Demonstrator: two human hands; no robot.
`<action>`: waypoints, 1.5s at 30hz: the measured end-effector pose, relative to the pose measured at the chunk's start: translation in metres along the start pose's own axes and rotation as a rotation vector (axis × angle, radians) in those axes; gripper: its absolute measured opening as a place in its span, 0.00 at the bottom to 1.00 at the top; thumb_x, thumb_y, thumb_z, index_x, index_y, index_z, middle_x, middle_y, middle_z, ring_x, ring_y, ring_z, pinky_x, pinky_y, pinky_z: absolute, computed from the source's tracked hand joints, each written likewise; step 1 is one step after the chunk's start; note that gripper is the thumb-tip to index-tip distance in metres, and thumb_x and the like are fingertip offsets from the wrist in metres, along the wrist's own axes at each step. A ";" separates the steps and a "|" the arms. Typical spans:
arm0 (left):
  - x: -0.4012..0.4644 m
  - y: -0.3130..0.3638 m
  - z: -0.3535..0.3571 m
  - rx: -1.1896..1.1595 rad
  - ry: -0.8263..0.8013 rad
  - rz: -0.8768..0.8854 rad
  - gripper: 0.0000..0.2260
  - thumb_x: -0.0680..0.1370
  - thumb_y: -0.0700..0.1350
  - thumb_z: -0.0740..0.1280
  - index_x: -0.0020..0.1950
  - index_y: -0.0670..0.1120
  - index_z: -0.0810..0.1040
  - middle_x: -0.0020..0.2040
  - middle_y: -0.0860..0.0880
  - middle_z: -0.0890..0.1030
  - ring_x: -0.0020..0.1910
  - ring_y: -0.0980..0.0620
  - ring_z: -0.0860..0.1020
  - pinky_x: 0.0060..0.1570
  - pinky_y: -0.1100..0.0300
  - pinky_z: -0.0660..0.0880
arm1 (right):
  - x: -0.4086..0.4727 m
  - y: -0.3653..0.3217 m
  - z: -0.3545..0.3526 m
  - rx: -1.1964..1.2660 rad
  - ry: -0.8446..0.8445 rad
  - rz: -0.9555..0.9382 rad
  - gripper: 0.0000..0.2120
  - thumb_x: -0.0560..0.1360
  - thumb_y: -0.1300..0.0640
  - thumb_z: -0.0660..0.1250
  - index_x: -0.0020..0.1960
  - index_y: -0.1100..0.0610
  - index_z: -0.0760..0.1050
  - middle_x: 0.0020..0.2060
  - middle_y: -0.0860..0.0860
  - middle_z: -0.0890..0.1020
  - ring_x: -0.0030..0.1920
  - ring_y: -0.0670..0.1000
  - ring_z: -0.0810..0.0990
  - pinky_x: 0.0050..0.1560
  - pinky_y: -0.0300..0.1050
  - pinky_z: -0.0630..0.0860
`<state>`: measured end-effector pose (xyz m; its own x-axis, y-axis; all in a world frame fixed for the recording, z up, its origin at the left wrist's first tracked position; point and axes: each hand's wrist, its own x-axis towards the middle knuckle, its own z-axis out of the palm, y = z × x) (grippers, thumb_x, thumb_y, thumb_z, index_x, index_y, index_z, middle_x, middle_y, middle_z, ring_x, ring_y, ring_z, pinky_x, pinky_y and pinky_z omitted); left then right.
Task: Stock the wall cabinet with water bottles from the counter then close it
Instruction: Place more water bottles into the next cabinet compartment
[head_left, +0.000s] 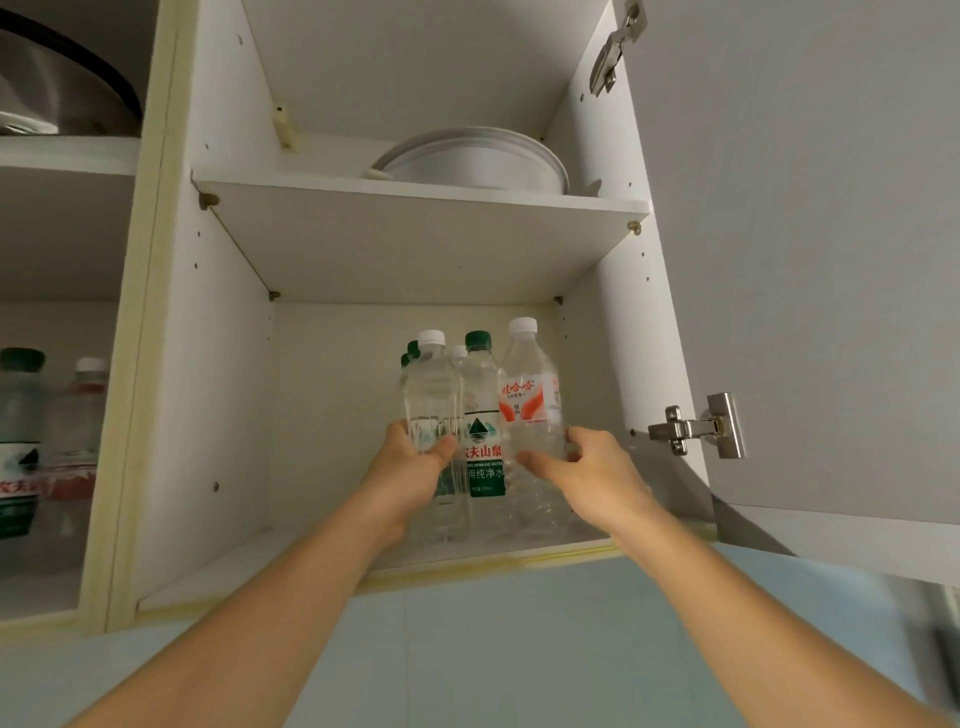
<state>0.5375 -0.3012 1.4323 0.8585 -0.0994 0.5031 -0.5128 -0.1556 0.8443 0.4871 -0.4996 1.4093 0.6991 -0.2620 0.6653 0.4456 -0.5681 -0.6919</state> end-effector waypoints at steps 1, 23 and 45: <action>0.002 0.000 0.003 -0.013 -0.001 -0.009 0.19 0.82 0.50 0.66 0.70 0.50 0.66 0.63 0.49 0.78 0.64 0.45 0.75 0.70 0.39 0.69 | 0.002 0.001 0.001 -0.019 0.007 0.001 0.09 0.72 0.37 0.73 0.46 0.41 0.79 0.42 0.40 0.84 0.41 0.42 0.81 0.34 0.38 0.69; -0.012 0.005 0.016 0.177 0.017 0.083 0.13 0.81 0.43 0.68 0.64 0.49 0.72 0.57 0.51 0.79 0.55 0.51 0.76 0.55 0.55 0.72 | -0.005 0.010 0.018 -0.333 0.213 -0.081 0.28 0.75 0.35 0.67 0.67 0.51 0.71 0.58 0.51 0.81 0.60 0.57 0.78 0.54 0.55 0.79; -0.167 -0.042 -0.061 0.343 0.143 0.573 0.12 0.80 0.45 0.68 0.62 0.56 0.73 0.57 0.57 0.73 0.54 0.63 0.74 0.46 0.72 0.72 | -0.192 0.014 0.054 -0.187 0.113 -0.387 0.18 0.73 0.57 0.66 0.61 0.61 0.76 0.57 0.52 0.78 0.62 0.54 0.72 0.65 0.51 0.70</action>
<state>0.4154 -0.2179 1.3243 0.4315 -0.1317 0.8924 -0.8389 -0.4225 0.3432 0.3896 -0.4151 1.2567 0.4303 -0.0799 0.8992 0.5462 -0.7700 -0.3298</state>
